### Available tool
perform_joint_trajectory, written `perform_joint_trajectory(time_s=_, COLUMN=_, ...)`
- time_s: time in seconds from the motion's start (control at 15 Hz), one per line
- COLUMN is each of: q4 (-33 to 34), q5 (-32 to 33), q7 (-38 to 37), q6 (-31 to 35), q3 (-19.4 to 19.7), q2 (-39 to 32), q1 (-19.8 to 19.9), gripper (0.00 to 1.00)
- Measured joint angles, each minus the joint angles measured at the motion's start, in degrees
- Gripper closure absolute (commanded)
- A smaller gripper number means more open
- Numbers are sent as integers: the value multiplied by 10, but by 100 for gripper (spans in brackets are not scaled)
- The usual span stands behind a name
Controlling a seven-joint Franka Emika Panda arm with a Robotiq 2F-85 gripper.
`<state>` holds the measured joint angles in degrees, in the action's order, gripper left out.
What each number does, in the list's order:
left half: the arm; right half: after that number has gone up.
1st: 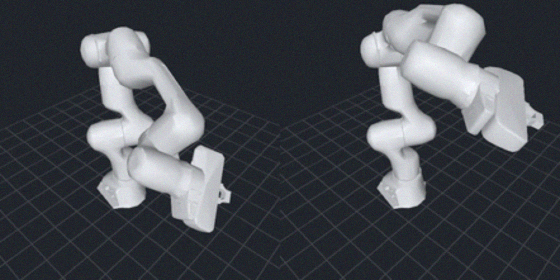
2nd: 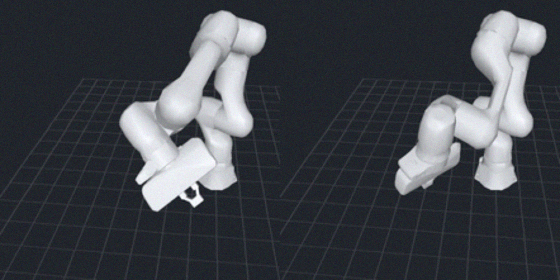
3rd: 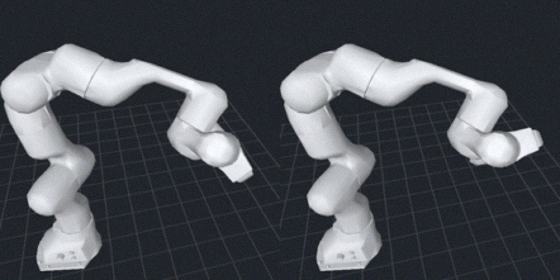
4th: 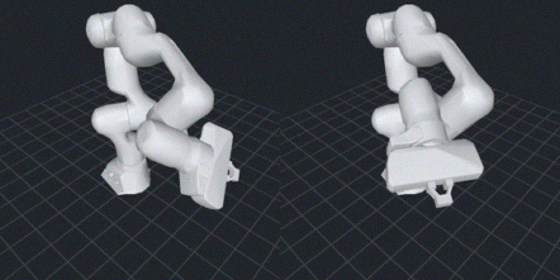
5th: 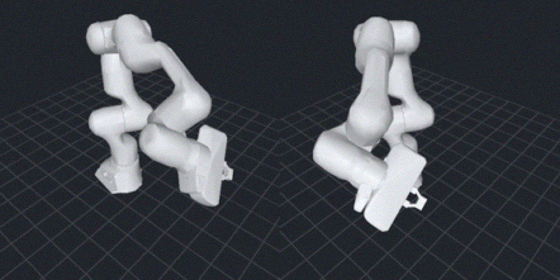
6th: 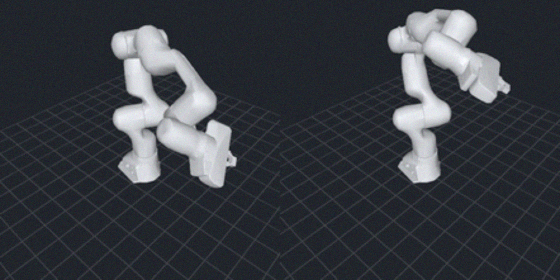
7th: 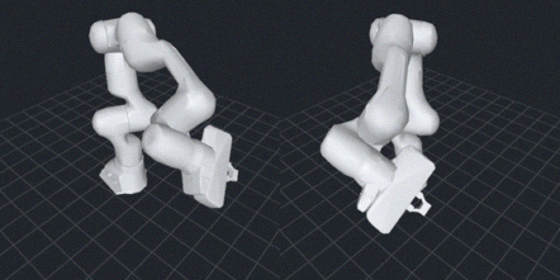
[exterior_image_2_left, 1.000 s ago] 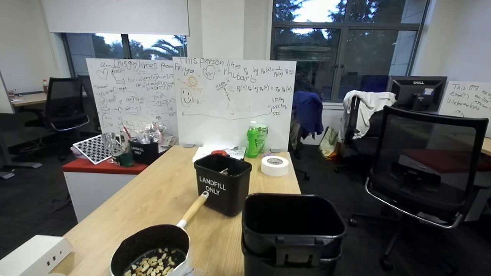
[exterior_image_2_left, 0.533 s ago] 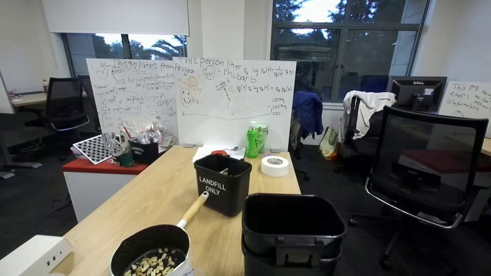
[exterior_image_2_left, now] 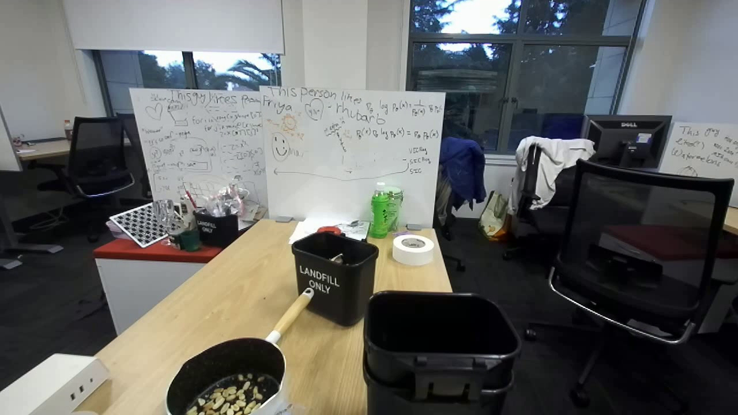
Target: Remove the glass lid from the white pot
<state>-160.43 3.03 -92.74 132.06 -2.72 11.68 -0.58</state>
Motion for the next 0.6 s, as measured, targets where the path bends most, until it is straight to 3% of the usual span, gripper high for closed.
perform_joint_trajectory(time_s=0.07, q4=0, q5=0, q7=6, q6=0, q3=-1, q2=-6, q1=-1, gripper=59)
perform_joint_trajectory(time_s=0.33, q4=2, q5=0, q7=6, q6=0, q3=-1, q2=-9, q1=-1, gripper=59)
perform_joint_trajectory(time_s=0.4, q4=2, q5=0, q7=6, q6=0, q3=-1, q2=-9, q1=-1, gripper=84)
perform_joint_trajectory(time_s=0.6, q4=2, q5=0, q7=2, q6=1, q3=-1, q2=-12, q1=-1, gripper=84)
